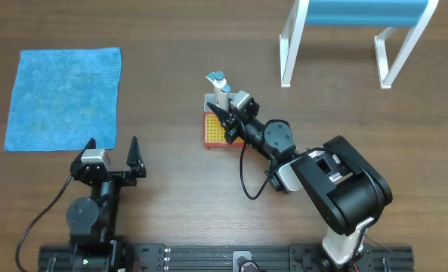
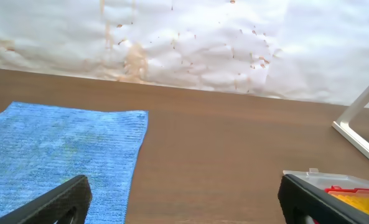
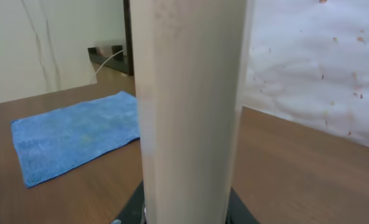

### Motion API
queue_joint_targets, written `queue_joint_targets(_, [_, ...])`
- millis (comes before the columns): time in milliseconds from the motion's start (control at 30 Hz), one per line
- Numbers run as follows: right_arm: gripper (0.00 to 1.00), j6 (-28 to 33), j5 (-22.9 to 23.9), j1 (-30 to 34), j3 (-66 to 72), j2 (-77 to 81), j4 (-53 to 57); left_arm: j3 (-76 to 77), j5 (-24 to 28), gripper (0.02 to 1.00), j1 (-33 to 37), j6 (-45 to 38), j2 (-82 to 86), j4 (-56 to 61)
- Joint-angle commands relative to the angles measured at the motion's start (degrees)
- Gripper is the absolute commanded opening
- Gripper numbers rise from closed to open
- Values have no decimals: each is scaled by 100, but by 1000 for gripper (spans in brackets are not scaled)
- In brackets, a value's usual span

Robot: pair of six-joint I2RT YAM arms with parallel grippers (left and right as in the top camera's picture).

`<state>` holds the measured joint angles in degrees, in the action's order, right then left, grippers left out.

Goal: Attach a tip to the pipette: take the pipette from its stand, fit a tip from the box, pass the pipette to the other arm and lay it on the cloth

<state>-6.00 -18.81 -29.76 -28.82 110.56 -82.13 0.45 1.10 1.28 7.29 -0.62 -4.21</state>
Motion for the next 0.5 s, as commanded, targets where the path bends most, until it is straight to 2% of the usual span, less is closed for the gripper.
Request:
queue_joint_targets(33, [73, 70, 181, 15, 417, 518, 629, -13, -48, 972, -17, -74, 44, -31])
queue_joint_targets(500, [73, 72, 184, -83, 417, 518, 984, -13, -50, 972, -17, -74, 44, -31])
